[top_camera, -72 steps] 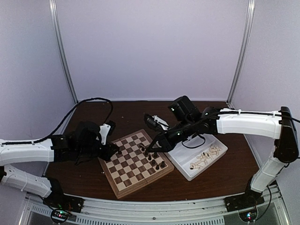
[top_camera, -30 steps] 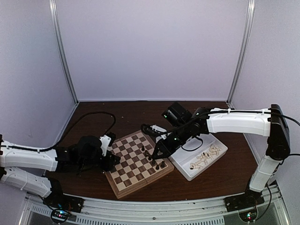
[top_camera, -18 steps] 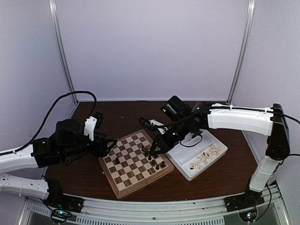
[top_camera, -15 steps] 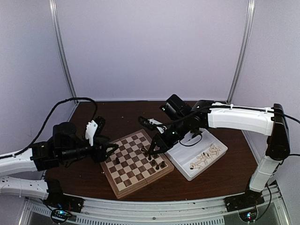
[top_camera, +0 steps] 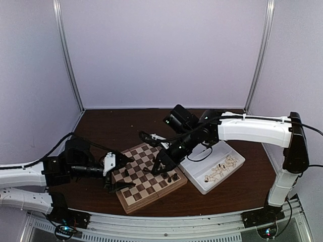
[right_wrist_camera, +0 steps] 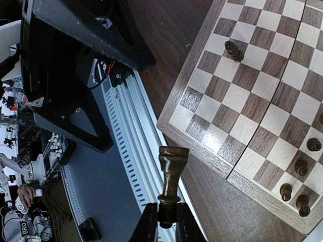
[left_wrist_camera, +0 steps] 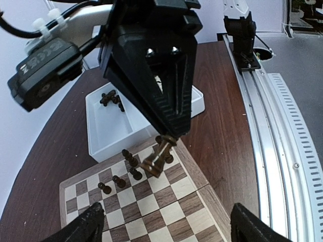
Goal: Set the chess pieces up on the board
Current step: Place the chess piece on the chessboard.
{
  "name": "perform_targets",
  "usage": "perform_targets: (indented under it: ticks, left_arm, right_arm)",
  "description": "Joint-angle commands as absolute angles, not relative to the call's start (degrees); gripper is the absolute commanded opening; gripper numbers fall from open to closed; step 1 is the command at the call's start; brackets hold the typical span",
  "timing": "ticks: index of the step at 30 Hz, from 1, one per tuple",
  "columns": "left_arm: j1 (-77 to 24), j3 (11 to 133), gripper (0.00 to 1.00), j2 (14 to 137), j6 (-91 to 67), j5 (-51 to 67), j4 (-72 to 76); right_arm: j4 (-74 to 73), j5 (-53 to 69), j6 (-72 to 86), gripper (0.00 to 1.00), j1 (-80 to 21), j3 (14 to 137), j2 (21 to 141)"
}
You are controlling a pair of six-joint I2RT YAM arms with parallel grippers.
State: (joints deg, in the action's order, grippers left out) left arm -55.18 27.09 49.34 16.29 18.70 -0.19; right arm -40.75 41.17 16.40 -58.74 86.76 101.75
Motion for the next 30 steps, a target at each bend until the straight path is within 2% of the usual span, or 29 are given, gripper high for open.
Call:
perform_targets:
  ticks: [1,15,22,30]
  left_arm:
    - [-55.24,29.73,0.84,51.34,21.27,22.56,4.05]
    - [-55.21,29.28,0.77,53.08,21.26,26.21,7.8]
    - [-55.22,30.28,0.66,55.24,22.24,27.55,6.68]
    - [-55.27,31.19,0.42,56.51,22.91,26.99,4.93]
  right_arm:
    - [-40.25,43.22,16.26,0.0,-59.75,88.67,102.72]
    - [-34.55,47.27,18.97,0.0,-61.0,89.82,105.2]
    - [-32.59,48.37,19.81,0.0,-61.08,89.41,105.06]
    - [-32.08,48.69,19.84,0.0,-61.03,88.95,105.33]
